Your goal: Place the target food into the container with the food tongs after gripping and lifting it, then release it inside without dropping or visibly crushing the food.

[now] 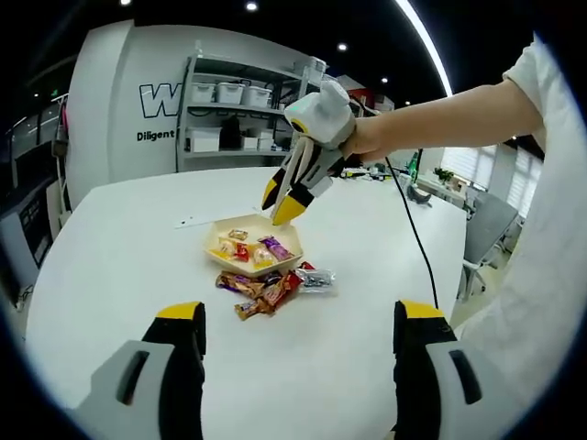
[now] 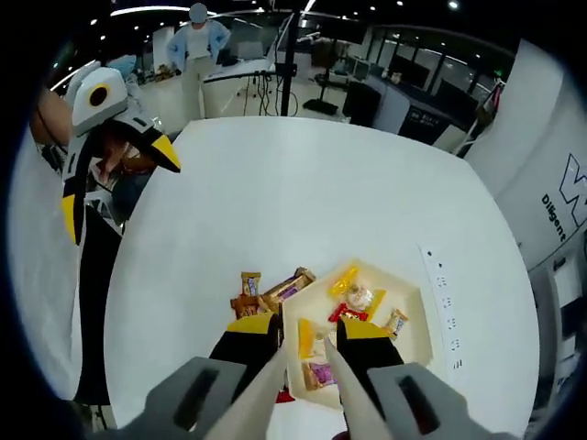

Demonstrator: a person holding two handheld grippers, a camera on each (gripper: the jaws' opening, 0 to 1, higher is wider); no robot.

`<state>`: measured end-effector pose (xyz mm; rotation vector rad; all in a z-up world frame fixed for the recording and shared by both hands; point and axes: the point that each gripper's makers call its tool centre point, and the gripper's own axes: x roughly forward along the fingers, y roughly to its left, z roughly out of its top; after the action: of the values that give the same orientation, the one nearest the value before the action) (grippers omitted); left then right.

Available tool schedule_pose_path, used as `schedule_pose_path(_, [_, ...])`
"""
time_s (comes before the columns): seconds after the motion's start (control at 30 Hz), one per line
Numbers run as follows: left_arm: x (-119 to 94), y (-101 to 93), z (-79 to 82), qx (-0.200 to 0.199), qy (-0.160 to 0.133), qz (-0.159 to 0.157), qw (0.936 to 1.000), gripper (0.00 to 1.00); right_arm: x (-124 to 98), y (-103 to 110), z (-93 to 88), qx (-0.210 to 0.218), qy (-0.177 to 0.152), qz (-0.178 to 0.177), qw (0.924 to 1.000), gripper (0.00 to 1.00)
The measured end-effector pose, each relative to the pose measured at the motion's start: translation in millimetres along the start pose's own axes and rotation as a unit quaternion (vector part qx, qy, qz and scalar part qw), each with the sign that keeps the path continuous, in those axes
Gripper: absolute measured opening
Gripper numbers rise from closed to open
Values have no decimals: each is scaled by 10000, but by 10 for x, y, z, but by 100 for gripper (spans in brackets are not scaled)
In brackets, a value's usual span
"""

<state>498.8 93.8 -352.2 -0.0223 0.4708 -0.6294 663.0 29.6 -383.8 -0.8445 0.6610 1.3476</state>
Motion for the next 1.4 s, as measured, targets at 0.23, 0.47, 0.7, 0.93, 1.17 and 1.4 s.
schedule_pose_path(0.23, [-6, -69, 10, 36, 8, -45, 10000, 81, -52, 142, -105, 109, 11, 22, 9999, 20])
schedule_pose_path(0.47, [12, -116, -9, 74, 27, -121, 9999, 81, -103, 309, -305, 337, 25, 79, 9994, 20])
schedule_pose_path(0.7, [35, -187, 14, 141, 46, -200, 9997, 81, -140, 421, -534, 532, 52, 94, 9985, 20])
schedule_pose_path(0.93, [56, -192, -11, 167, 78, -250, 9995, 81, -148, 539, -725, 768, 51, 148, 9969, 20])
schedule_pose_path(1.17, [59, -213, -14, 179, 100, -267, 9994, 81, -114, 624, -879, 932, 90, 176, 9955, 20])
schedule_pose_path(1.4, [58, -208, -41, 162, 131, -256, 9995, 81, -77, 686, -995, 1065, 88, 209, 9941, 20])
